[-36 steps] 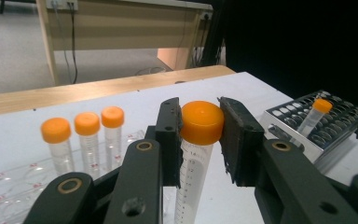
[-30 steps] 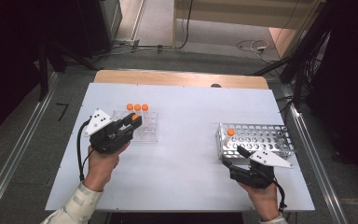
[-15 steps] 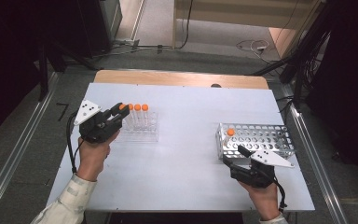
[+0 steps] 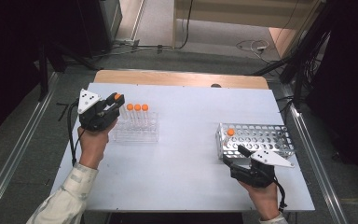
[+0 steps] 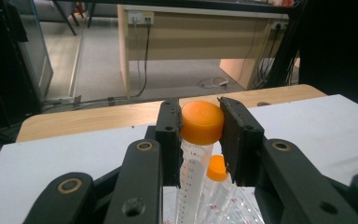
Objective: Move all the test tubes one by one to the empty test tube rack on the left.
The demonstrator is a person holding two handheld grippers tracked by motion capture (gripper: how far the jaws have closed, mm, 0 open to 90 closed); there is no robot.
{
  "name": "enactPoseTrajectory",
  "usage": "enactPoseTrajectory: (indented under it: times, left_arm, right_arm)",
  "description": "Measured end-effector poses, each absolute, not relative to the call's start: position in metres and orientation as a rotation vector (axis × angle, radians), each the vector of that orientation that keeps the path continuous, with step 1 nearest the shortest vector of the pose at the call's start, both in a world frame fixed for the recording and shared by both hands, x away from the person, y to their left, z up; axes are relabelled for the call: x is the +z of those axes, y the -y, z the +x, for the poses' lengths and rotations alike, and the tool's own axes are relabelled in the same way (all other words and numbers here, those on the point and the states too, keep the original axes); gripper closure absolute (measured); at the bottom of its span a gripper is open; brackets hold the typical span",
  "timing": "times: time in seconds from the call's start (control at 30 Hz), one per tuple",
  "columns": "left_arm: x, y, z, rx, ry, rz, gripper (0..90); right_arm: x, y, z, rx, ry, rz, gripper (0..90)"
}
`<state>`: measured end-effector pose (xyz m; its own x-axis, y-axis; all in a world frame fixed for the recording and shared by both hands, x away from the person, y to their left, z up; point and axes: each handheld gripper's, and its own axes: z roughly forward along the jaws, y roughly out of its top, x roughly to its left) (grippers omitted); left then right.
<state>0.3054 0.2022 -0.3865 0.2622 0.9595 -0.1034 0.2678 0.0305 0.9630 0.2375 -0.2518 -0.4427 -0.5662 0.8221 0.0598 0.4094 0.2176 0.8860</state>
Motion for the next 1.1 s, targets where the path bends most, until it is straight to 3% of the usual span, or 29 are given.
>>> enactPoseTrajectory:
  times: [1.1]
  left_arm:
    - [-0.405,-0.196,0.326,0.876,-1.255,1.483,69.4]
  right_arm:
    - [-0.442,0.252,0.237,1.301,-2.071,1.135,30.1]
